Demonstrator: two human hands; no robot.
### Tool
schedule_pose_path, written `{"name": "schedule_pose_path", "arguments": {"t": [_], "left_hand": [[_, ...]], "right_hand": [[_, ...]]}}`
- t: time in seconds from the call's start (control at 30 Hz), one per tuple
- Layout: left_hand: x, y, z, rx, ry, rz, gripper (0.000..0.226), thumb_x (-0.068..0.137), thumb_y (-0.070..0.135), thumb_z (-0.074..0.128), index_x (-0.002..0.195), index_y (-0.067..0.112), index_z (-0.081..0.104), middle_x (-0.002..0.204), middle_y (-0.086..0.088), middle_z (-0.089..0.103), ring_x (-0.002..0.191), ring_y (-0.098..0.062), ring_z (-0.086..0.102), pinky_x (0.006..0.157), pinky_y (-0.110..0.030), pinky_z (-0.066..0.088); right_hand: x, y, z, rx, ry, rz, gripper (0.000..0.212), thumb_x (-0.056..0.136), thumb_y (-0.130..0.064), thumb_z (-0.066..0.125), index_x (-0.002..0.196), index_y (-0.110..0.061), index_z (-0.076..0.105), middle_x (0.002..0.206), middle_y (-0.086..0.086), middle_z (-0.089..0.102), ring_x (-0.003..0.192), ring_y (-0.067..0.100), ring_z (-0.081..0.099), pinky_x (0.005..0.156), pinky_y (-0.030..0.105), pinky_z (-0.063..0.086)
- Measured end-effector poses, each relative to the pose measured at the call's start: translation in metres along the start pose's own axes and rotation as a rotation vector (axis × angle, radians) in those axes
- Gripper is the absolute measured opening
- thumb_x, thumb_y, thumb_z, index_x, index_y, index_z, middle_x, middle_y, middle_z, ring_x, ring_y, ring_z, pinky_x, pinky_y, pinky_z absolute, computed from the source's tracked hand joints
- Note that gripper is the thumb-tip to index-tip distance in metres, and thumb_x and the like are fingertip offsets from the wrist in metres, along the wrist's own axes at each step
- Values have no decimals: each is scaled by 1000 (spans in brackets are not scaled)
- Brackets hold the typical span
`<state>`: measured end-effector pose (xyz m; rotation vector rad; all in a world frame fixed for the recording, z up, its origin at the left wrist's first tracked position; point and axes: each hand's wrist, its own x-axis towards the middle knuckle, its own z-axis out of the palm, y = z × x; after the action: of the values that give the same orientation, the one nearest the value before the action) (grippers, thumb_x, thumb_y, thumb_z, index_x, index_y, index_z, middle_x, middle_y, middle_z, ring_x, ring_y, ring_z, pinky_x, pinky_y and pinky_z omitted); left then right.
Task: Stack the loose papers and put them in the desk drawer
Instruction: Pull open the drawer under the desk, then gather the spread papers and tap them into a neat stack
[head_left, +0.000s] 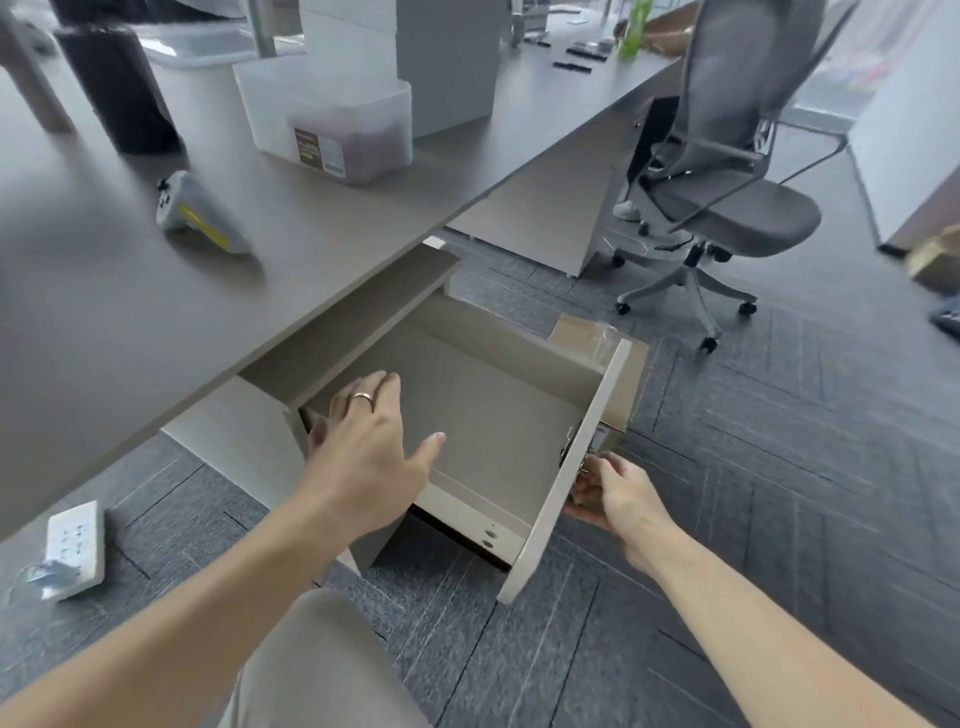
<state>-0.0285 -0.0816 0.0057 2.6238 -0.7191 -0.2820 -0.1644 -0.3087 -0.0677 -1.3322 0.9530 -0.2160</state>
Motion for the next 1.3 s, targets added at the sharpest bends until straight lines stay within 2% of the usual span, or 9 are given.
{"name": "schedule_pose_path", "arguments": {"t": [0.33,0.43,0.57,0.7,0.87,1.0,1.1,1.2,1.3], "left_hand": [[0,2,-3,-49,-12,24,86,96,57,51,162,14,19,168,-3,20,156,-25,16,122,-50,26],[-2,-8,-20,-127,14,72,79,97,51,55,161,16,26,165,-1,29,152,-23,27,121,-40,30],[-3,-34,-78,-228,265,229,51,97,39,63,145,25,55,146,13,53,128,-7,52,107,-21,39],[-15,-102,-145,-130,519,213,43,95,28,66,137,20,62,144,6,56,132,-10,50,106,-5,28],[-75,-261,-212,244,621,-251,63,95,45,58,152,21,46,167,-7,32,150,-31,33,119,-45,29],[-164,-382,-263,258,598,-809,78,95,67,39,160,26,28,174,-6,11,158,-32,10,125,-55,12],[-230,-442,-282,141,489,-1172,101,84,87,23,164,27,13,174,-10,8,158,-37,9,124,-60,12],[-267,-472,-281,75,415,-1294,119,71,98,15,165,26,7,173,-17,8,159,-39,5,125,-57,6],[-274,-478,-282,3,488,-1262,118,73,97,17,165,24,4,172,-19,11,160,-36,5,126,-52,7]], "right_hand": [[-3,12,-30,-9,1,53,31,108,-17,38,113,4,61,99,24,61,86,33,62,62,36,64],[-7,-1,-29,-80,111,67,37,106,-36,45,117,-2,58,108,23,64,94,37,66,71,40,59],[-21,-57,-7,-398,359,-399,35,104,-42,44,126,-15,48,135,14,52,114,29,54,90,36,39],[-43,-119,96,-567,108,-846,49,96,-50,47,135,-21,47,134,2,48,130,25,48,109,37,33],[-100,-141,286,-747,-430,-1045,58,91,-68,40,136,-34,52,132,-16,52,125,6,48,104,34,39],[-133,-136,413,-765,-663,-883,56,95,-55,53,143,-25,51,146,2,57,136,19,51,111,35,38],[-150,-136,479,-810,-719,-761,77,91,-60,57,154,-21,39,154,8,51,143,26,46,112,36,37],[-152,-133,525,-909,-688,-755,90,80,-65,68,152,-18,40,142,6,60,137,30,50,108,41,45],[-152,-129,563,-989,-674,-791,85,67,-63,79,135,-19,55,124,0,67,121,27,61,88,35,53]]}}
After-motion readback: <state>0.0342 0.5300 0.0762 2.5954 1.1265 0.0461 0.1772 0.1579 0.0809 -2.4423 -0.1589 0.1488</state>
